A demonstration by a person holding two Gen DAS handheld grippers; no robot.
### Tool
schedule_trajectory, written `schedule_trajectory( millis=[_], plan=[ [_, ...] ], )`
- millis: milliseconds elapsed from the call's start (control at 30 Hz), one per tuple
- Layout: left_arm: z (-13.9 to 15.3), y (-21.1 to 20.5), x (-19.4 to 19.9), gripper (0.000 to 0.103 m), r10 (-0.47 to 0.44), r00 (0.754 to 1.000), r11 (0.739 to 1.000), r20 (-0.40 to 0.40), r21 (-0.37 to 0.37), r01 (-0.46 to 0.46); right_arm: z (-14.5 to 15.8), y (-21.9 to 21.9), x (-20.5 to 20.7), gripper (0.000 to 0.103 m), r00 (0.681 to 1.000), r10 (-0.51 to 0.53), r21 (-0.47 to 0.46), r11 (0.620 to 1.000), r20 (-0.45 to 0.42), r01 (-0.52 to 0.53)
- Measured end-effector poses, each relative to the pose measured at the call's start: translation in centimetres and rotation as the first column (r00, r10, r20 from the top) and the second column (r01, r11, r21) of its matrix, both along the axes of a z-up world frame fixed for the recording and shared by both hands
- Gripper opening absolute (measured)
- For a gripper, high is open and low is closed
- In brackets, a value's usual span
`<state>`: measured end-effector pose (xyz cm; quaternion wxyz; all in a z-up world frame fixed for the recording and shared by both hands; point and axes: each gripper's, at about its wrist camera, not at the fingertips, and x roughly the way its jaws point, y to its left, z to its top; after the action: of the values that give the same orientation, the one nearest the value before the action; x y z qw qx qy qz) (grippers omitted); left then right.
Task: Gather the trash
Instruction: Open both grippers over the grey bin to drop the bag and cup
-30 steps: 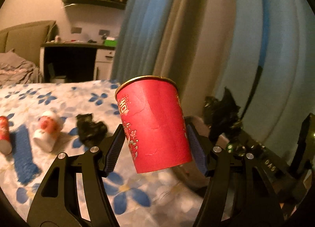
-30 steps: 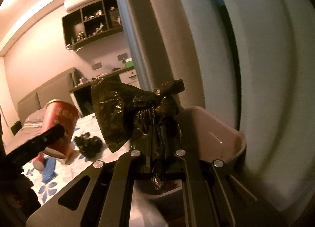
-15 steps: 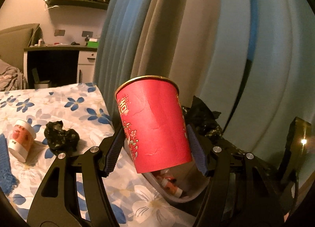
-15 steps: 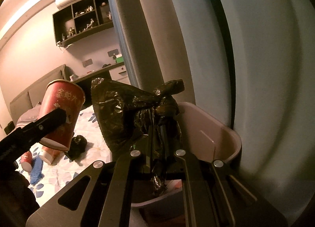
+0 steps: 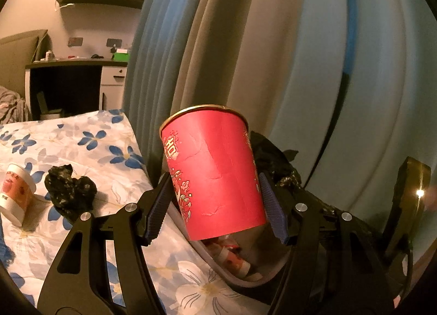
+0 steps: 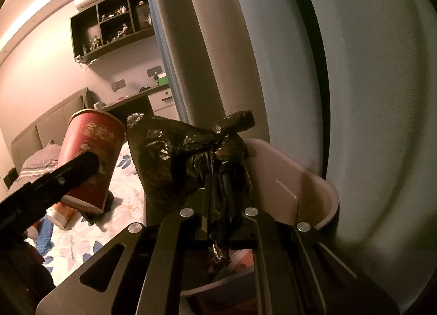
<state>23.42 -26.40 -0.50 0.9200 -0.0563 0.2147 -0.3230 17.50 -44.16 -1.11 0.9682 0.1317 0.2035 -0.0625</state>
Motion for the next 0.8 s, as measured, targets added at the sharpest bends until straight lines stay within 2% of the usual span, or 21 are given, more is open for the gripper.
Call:
schedule_trajectory(
  millis=[133,200,267,400,467,667,800],
  plan=[
    [-0.4,-0.3,0.3,0.063,-0.007,1.0,1.0,-0.009,-0.002,0.007,-0.3,-0.1,0.1,0.009,1.0,0.006,0.006,1.0,0.0,-0.006],
    [-0.6,-0.5,0.3,0.063,-0.01,1.0,1.0,-0.012,0.0,0.01,-0.4,-0.2,0.1,0.016,1.0,0.011,0.008,1.0,0.002,-0.011],
    [-0.9,-0.7,0.5,0.063,-0.014,1.0,1.0,-0.019,0.002,0.014,-0.4,-0.4,-0.1,0.035,1.0,0.009,0.012,1.0,0.011,-0.009],
    [-1.6,-1.5,0.8,0.063,-0.025,0.999,1.0,-0.032,0.016,0.026,-0.2,-0.9,-0.7,0.043,0.999,-0.021,0.01,1.0,0.027,0.02],
    [-2.0,-2.0,0.9,0.063,-0.031,0.999,0.999,-0.037,0.025,0.032,0.0,-1.1,-1.3,0.051,0.998,-0.044,0.005,0.999,0.04,0.044],
    [-3.7,-4.0,1.0,0.064,-0.067,0.995,0.996,-0.07,0.058,0.071,0.7,-1.4,-3.0,0.062,0.992,-0.095,-0.006,0.995,0.085,0.096],
    [-4.6,-5.1,1.0,0.065,-0.091,0.991,0.992,-0.099,0.074,0.099,0.9,-1.6,-3.6,0.063,0.99,-0.1,-0.002,0.995,0.096,0.1]
  ],
)
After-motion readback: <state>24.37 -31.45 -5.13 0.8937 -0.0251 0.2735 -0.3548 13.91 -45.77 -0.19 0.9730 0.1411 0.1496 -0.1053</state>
